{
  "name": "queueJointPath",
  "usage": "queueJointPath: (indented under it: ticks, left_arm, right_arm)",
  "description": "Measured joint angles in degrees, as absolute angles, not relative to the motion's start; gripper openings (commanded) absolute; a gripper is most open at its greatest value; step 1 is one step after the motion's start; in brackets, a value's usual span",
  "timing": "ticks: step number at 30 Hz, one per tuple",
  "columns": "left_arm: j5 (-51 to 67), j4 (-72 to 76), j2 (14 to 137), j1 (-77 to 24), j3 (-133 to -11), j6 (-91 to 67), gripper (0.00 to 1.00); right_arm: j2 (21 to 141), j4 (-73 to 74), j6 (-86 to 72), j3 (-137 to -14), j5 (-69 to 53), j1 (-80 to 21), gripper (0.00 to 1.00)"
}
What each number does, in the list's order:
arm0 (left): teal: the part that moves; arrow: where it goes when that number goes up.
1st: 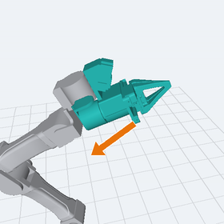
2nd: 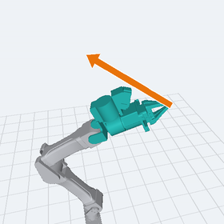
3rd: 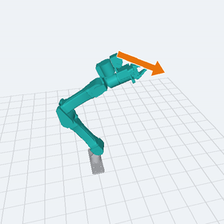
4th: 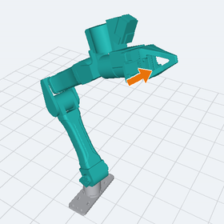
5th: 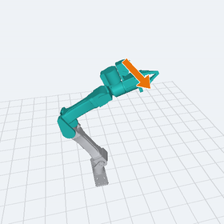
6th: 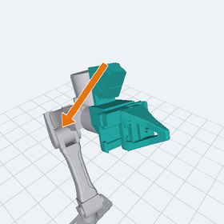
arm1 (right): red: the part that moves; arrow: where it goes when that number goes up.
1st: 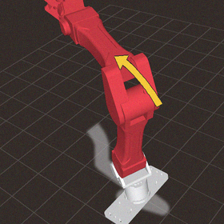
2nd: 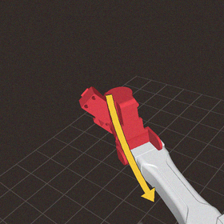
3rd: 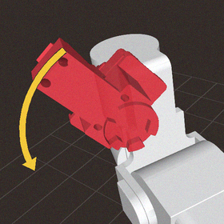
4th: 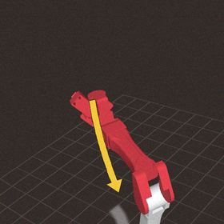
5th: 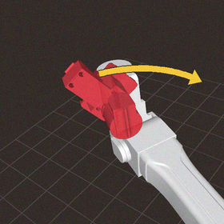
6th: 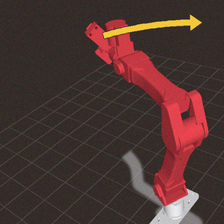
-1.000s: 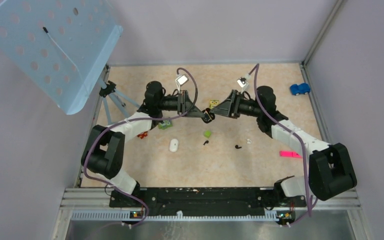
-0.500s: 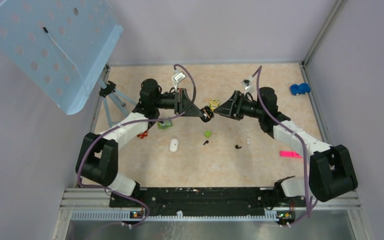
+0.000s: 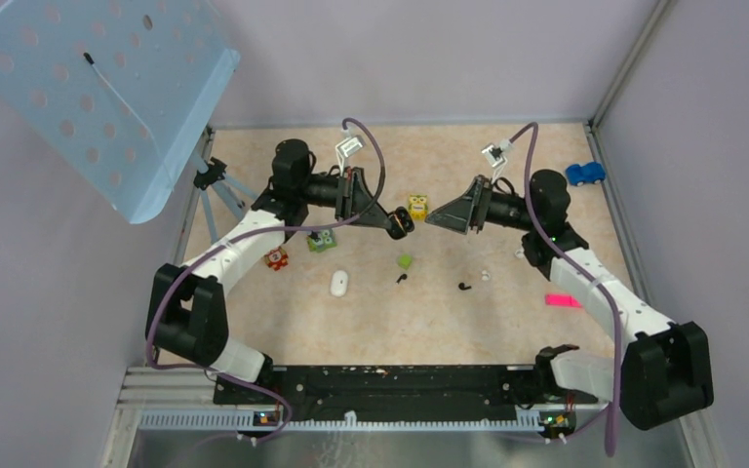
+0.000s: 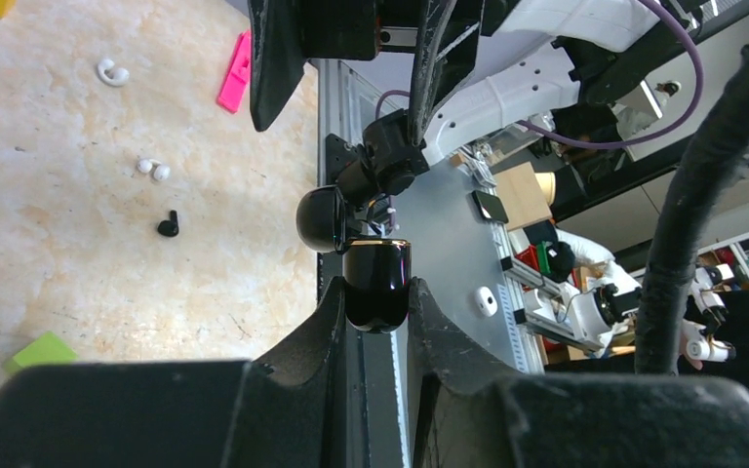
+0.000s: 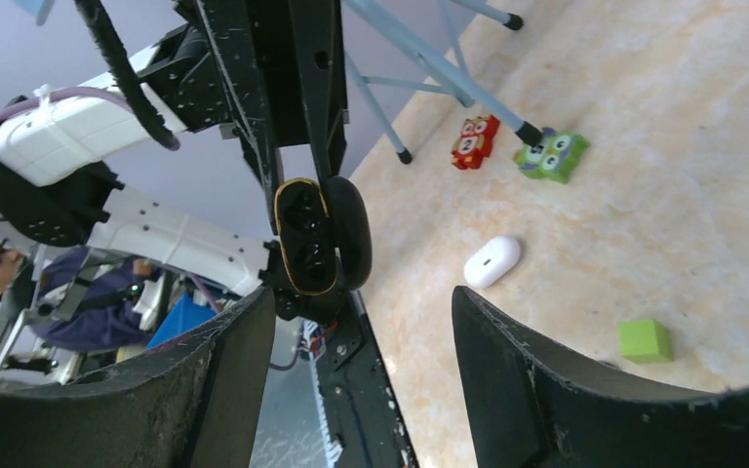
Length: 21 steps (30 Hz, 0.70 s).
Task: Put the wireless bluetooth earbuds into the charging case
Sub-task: Pass from the left arm to the right
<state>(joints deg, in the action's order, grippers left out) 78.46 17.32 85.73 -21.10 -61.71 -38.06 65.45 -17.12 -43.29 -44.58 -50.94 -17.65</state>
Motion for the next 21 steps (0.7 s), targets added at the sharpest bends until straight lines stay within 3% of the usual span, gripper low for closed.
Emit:
queueJointPath:
  ticks: [9, 16, 21]
  left_arm:
    - [80.12, 25.74, 85.62, -21.17, -58.74, -45.91, 0.00]
    - [80.12, 28.49, 85.60, -21.58, -58.59, -48.07, 0.00]
    - [80.12, 28.84, 85.60, -21.80, -58.59, -48.29, 0.00]
  right_arm:
    - [71.59, -28.88, -49.74, -44.66, -57.71, -18.65, 0.65]
    - [72.64, -29.85, -49.39, -44.69, -58.00, -22.06, 0.46]
    - [74.39, -31.05, -50.11, -44.69, -58.22, -22.13, 0.44]
